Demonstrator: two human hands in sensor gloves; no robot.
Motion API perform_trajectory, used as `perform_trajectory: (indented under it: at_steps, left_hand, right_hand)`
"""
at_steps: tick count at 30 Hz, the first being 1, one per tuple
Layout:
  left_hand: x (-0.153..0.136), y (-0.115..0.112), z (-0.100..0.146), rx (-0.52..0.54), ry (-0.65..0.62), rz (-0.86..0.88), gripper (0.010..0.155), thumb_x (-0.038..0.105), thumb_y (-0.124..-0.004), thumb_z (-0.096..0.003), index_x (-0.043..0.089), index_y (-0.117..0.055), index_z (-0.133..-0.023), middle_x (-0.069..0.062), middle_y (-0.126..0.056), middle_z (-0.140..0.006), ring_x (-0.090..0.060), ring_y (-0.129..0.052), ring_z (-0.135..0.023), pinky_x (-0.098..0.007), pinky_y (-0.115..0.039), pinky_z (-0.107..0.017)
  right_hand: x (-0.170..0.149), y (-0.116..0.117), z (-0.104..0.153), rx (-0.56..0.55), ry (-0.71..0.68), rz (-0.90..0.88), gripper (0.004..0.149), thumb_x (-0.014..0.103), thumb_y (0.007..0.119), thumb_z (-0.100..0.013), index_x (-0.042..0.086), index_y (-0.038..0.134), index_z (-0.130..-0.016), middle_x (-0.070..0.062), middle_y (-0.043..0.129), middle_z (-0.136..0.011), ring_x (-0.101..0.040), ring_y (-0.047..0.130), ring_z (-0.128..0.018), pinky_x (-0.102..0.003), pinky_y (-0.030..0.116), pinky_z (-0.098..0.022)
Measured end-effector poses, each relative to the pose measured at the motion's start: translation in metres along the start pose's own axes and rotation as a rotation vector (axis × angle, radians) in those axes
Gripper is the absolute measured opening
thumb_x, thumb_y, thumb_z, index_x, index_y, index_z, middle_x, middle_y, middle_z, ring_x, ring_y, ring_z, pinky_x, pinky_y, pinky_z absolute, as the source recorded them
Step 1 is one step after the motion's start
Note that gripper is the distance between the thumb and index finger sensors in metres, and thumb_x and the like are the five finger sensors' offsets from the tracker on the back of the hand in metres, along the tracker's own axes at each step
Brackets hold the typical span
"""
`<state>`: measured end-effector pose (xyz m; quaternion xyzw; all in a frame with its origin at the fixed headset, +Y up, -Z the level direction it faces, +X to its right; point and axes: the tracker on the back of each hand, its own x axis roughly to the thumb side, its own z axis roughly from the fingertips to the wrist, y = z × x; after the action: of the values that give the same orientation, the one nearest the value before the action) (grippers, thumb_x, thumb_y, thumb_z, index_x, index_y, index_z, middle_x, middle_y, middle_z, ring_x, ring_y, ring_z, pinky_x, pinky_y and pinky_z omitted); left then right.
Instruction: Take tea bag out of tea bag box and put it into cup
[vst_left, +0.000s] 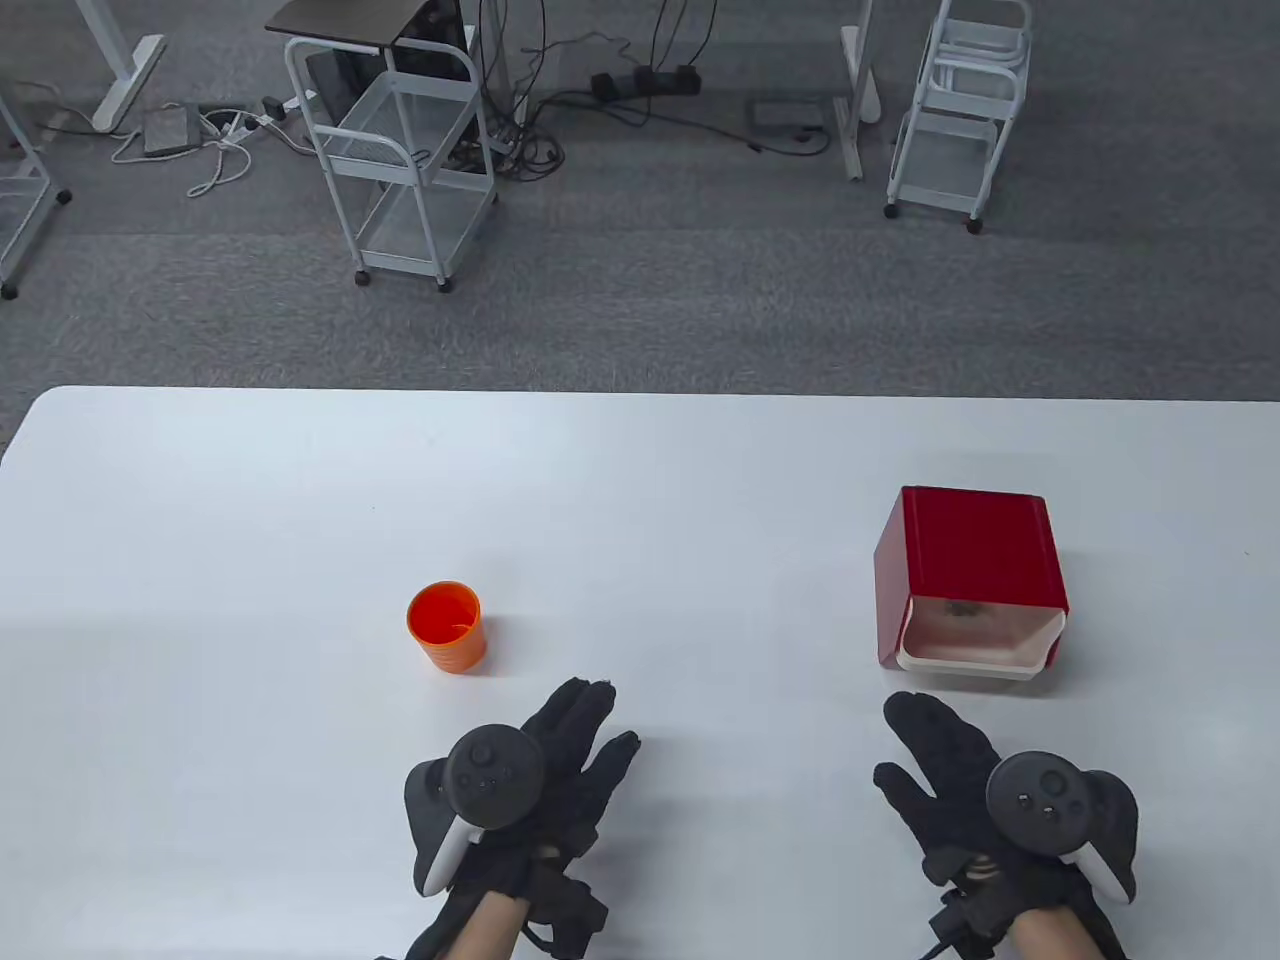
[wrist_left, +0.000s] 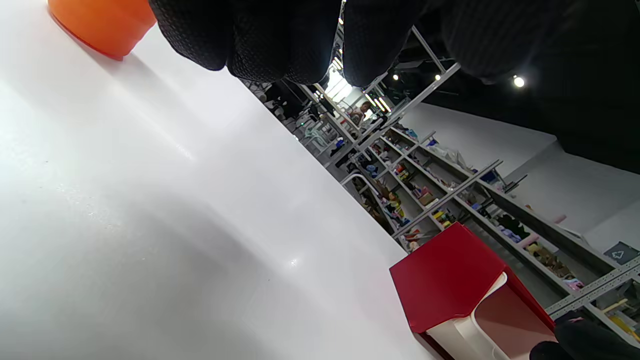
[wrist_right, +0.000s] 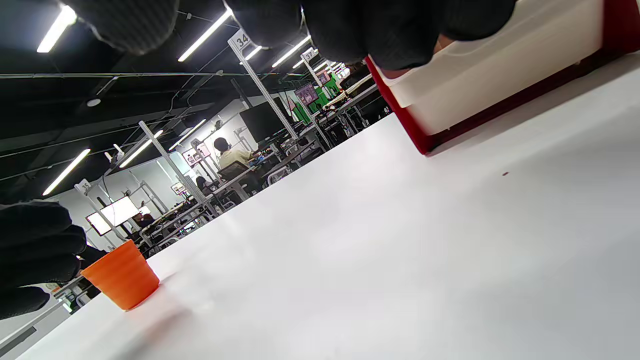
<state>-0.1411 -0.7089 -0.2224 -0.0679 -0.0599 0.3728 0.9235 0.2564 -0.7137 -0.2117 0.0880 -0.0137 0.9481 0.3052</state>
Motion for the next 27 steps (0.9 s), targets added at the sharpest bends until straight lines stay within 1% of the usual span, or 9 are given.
perform_trajectory:
  at_steps: [9,14,21,27]
  left_hand:
    - [-0.002,0.0,-0.001,-0.003,0.013,0.005,0.068,0.063,-0.063,-0.0499,0.032,-0.062,-0.111,-0.007,-0.059,-0.123,-0.034,-0.066,-0.109,-0.048,-0.062,-0.078]
    - [-0.004,0.001,0.0,0.002,0.015,0.023,0.068,0.062,-0.063,-0.05,0.032,-0.062,-0.111,-0.007,-0.059,-0.123,-0.034,-0.066,-0.108,-0.048,-0.062,-0.078]
    - [-0.004,0.004,0.0,0.01,0.015,0.041,0.068,0.062,-0.063,-0.0501,0.032,-0.063,-0.11,-0.008,-0.059,-0.123,-0.034,-0.066,-0.108,-0.048,-0.062,-0.078]
    - [-0.004,0.004,0.0,0.012,0.006,0.046,0.067,0.062,-0.063,-0.0502,0.032,-0.063,-0.11,-0.007,-0.059,-0.123,-0.034,-0.066,-0.108,-0.048,-0.062,-0.077]
  right_hand:
    - [0.0,-0.002,0.001,-0.008,0.007,-0.004,0.066,0.055,0.07,-0.047,0.021,0.056,-0.102,-0.021,0.058,-0.108,-0.052,0.065,-0.091,-0.062,0.058,-0.067]
    - [-0.001,-0.002,0.001,-0.02,0.007,0.014,0.065,0.053,0.071,-0.047,0.02,0.058,-0.101,-0.021,0.061,-0.106,-0.051,0.069,-0.088,-0.061,0.059,-0.066]
    - [-0.002,-0.011,-0.002,-0.058,0.016,0.196,0.06,0.048,0.073,-0.047,0.018,0.063,-0.099,-0.02,0.067,-0.102,-0.049,0.073,-0.083,-0.06,0.061,-0.065]
    - [-0.006,-0.026,-0.018,-0.083,0.071,0.361,0.059,0.045,0.075,-0.048,0.018,0.062,-0.099,-0.021,0.064,-0.104,-0.05,0.07,-0.085,-0.061,0.058,-0.067]
